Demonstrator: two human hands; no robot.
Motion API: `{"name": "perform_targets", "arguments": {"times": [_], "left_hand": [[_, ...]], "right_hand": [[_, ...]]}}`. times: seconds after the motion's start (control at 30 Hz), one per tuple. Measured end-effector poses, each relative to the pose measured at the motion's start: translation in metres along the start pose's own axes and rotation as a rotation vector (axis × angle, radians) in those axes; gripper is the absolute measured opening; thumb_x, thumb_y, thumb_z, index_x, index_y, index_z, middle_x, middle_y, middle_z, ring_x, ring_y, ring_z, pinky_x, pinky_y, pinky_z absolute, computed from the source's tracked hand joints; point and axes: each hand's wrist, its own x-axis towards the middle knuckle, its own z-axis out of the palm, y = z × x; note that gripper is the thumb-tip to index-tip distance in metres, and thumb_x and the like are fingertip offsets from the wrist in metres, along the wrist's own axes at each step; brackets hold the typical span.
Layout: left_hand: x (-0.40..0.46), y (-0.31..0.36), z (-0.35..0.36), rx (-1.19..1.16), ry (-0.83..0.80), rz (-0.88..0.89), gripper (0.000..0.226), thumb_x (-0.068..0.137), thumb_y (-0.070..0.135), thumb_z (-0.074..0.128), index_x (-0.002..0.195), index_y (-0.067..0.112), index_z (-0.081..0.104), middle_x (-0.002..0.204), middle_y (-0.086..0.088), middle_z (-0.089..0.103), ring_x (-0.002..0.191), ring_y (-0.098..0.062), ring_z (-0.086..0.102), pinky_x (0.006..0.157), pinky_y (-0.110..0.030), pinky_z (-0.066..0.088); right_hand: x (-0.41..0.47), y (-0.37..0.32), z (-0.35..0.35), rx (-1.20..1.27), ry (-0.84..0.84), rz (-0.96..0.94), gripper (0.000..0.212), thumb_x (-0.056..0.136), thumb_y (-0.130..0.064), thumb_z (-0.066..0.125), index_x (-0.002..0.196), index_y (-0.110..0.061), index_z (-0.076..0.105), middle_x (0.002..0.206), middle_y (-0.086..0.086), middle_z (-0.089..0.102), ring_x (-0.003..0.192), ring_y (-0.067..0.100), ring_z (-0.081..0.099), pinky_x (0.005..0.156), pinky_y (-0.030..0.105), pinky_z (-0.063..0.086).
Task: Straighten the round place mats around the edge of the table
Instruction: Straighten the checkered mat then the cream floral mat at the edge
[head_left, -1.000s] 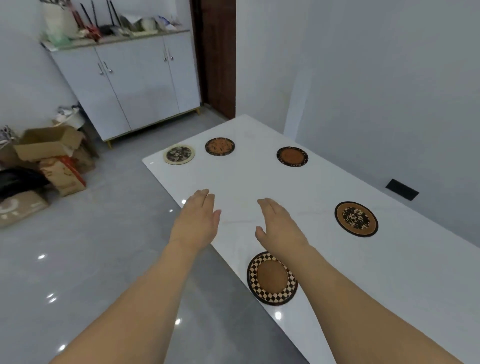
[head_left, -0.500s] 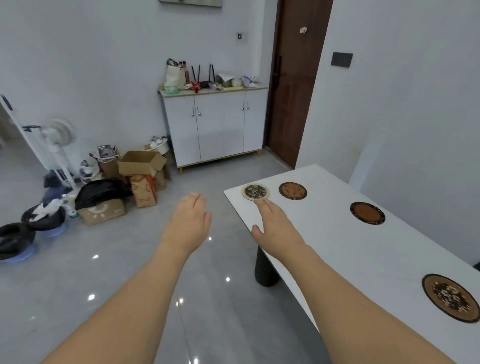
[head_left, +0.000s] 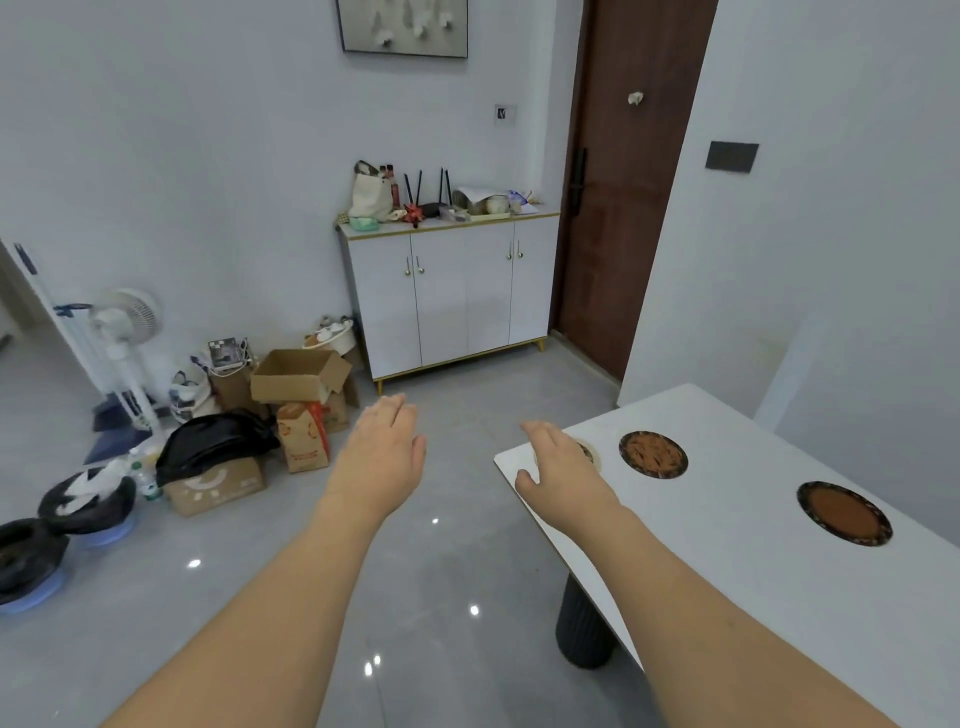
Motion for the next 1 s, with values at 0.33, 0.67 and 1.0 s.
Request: {"name": "perform_targets", "arguments": {"times": [0.33, 0.67, 1.0], "left_hand": [[0.118, -0.105, 0.04, -0.046, -0.064, 0.05, 0.044, 0.097, 0.025, 0.043, 0.135, 0.004, 0.046, 0.146, -0.016, 0.043, 0.136, -0.029, 0.036, 0.116, -0.039, 0.029], [0.244, -0.12, 0.101, -0.175, -0.212, 0.221, 0.043, 0.096, 0.021, 0.044, 0.134, 0.001, 0.044, 0.145, -0.018, 0.042, 0.133, -0.033, 0.037, 0.113, -0.041, 0.03], [0.357, -0.055, 0.178, -0.112, -0.359, 0.478, 0.043, 0.097, 0.021, 0.044, 0.134, -0.001, 0.044, 0.143, -0.018, 0.044, 0.129, -0.034, 0.041, 0.11, -0.04, 0.033]], "right_hand": [[0.141, -0.032, 0.057, 0.008, -0.019, 0.077, 0.058, 0.091, -0.02, 0.049, 0.146, -0.011, 0.031, 0.152, 0.006, 0.034, 0.138, 0.023, 0.032, 0.113, 0.033, 0.028], [0.195, 0.006, 0.062, -0.034, 0.101, 0.392, 0.054, 0.091, -0.022, 0.046, 0.144, -0.018, 0.033, 0.151, 0.0, 0.034, 0.135, 0.022, 0.035, 0.108, 0.035, 0.035], [0.23, 0.106, 0.071, 0.174, 0.262, 0.723, 0.056, 0.092, -0.017, 0.047, 0.146, -0.011, 0.032, 0.153, 0.005, 0.032, 0.14, 0.022, 0.03, 0.113, 0.033, 0.028]]}}
